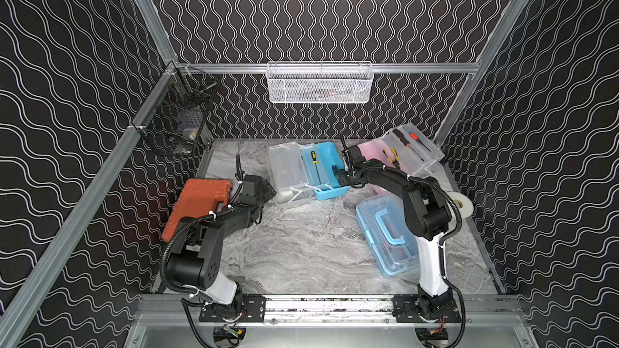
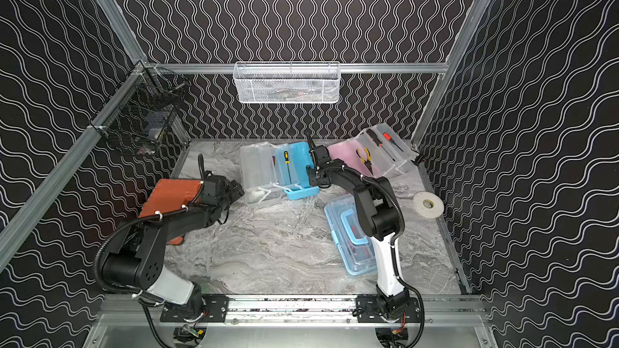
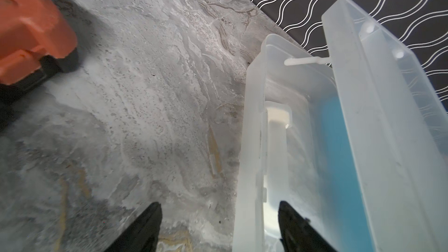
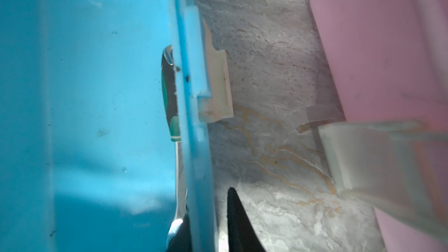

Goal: Close toolboxes
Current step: Close the toolbox lid.

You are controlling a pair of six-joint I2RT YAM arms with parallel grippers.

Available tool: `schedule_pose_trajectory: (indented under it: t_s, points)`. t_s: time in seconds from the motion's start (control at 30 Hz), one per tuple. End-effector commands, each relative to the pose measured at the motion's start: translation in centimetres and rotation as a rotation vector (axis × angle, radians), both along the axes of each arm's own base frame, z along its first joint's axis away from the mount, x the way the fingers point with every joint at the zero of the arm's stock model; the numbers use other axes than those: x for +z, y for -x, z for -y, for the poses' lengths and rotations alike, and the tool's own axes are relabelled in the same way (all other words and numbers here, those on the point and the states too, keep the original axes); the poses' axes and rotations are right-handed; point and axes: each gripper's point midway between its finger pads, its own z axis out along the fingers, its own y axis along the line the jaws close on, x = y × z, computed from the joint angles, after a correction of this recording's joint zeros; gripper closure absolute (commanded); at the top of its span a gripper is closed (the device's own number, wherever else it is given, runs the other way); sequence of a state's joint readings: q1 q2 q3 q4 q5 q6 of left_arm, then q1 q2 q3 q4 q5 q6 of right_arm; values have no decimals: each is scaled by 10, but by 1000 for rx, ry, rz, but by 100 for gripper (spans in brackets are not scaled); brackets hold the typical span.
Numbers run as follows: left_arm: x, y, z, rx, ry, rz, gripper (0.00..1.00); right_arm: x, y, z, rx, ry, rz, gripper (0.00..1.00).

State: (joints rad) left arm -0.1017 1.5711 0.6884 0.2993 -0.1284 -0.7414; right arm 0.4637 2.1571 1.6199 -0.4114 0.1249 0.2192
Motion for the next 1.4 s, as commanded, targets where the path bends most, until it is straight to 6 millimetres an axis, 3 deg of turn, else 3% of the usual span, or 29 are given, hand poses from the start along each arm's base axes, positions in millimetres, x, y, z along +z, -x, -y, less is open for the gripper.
schedule_pose_trajectory:
  t_s: [0.0,0.47,0.67,0.97,1.37]
  points:
    - [6,-11,5,-3,47,39,22,3,4,4,10,22,-10,80]
    - [-16,-11,9,-17,57,2,47,4,4,1,29,14,-13,79]
    - [-14,-12,9,-26,49,6,66,6,8,1,34,11,-12,79]
    - [-11,-7,8,-33,35,7,86,0,15,5,32,15,-29,78]
    - [37,-5,0,-63,-79,71,90,-6,26,-1,60,8,-53,78]
